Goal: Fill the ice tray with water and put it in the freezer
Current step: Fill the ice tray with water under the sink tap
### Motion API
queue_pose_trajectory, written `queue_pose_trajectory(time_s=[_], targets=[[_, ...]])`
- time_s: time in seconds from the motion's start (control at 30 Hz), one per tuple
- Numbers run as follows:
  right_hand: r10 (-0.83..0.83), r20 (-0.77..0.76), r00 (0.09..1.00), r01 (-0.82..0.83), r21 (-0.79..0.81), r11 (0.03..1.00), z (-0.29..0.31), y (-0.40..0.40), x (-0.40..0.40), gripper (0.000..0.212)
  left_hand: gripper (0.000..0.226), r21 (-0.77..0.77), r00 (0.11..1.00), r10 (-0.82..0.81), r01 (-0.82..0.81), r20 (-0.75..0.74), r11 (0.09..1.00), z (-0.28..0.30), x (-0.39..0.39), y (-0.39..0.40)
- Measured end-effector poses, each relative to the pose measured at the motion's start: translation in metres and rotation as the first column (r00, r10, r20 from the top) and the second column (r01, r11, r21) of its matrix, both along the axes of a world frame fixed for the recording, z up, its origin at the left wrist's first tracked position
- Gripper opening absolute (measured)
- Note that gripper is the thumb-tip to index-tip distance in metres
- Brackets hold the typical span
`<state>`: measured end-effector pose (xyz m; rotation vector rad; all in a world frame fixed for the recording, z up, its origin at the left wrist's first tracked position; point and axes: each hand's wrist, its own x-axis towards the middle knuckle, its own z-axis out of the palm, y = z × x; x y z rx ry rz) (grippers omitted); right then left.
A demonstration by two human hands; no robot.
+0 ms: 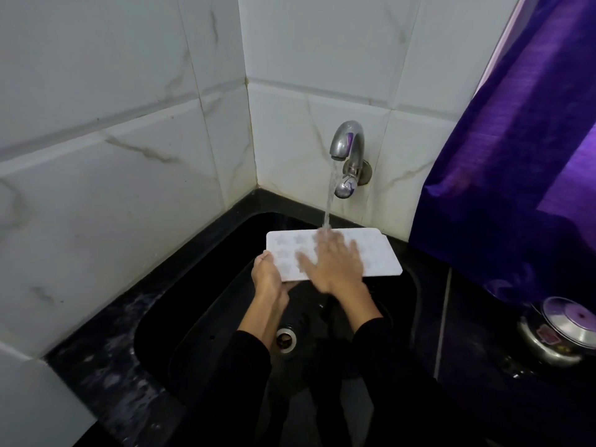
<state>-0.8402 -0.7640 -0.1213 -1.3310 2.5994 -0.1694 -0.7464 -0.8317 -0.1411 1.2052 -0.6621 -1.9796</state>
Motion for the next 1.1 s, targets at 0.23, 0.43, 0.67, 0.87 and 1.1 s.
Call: queue_pose_trajectory(time_s=[0.23, 0.43, 0.67, 0.87, 1.1], targets=[[0.008, 0.016, 1.0, -0.007, -0.067, 0.998, -0.001, -0.001, 0.024, 0.071, 0.022, -0.015, 0.996, -0.072, 0.073, 0.048, 0.997, -0.002, -0.005, 0.017], [-0.044, 0.012, 0.999, 0.045, -0.011, 0.999, -0.008, 0.019, -0.006, 0.076, 0.022, -0.017, 0.999, 0.002, -0.001, 0.043, 1.0, -0.006, 0.0, 0.007], [-0.084, 0.075, 0.994, 0.087, -0.042, 0.995, -0.01, 0.017, 0.02, 0.076, 0.019, 0.003, 0.997, -0.043, 0.043, 0.062, 0.999, -0.011, -0.006, 0.021], [0.01, 0.061, 0.998, -0.006, -0.06, 0.998, -0.02, 0.012, 0.015, 0.083, 0.022, 0.004, 0.998, -0.037, 0.037, 0.044, 0.999, -0.015, -0.001, 0.012], [-0.291, 0.207, 0.934, 0.282, 0.072, 0.957, -0.004, 0.026, -0.045, 0.098, 0.024, 0.019, 0.994, -0.105, 0.105, -0.007, 0.994, -0.029, 0.019, 0.005]])
